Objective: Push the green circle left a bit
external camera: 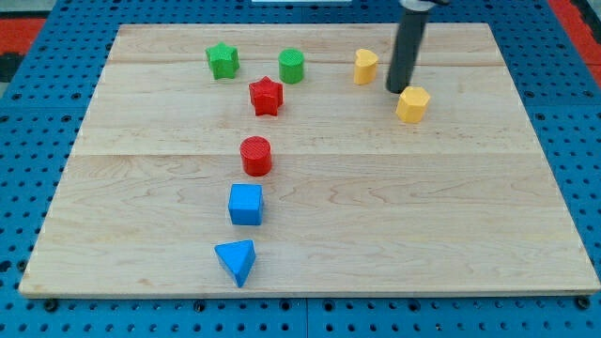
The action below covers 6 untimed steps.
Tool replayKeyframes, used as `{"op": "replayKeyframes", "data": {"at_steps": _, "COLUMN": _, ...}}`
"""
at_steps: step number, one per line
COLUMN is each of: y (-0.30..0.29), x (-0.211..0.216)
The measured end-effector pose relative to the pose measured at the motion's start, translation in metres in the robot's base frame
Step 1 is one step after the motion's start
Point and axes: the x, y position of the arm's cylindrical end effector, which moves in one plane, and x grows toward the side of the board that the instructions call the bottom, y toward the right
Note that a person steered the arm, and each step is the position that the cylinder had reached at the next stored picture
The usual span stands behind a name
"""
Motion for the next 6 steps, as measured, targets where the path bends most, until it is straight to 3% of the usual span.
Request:
{"op": "replayKeyframes", "data": {"at_steps": 2, "y": -0.023, "x": -0.015}}
{"op": "replayKeyframes", "data": {"at_steps": 4, "y": -0.094, "x": -0.017}}
{"op": "replayKeyframes", "data": {"at_steps": 6, "y": -0.099, "x": -0.047}}
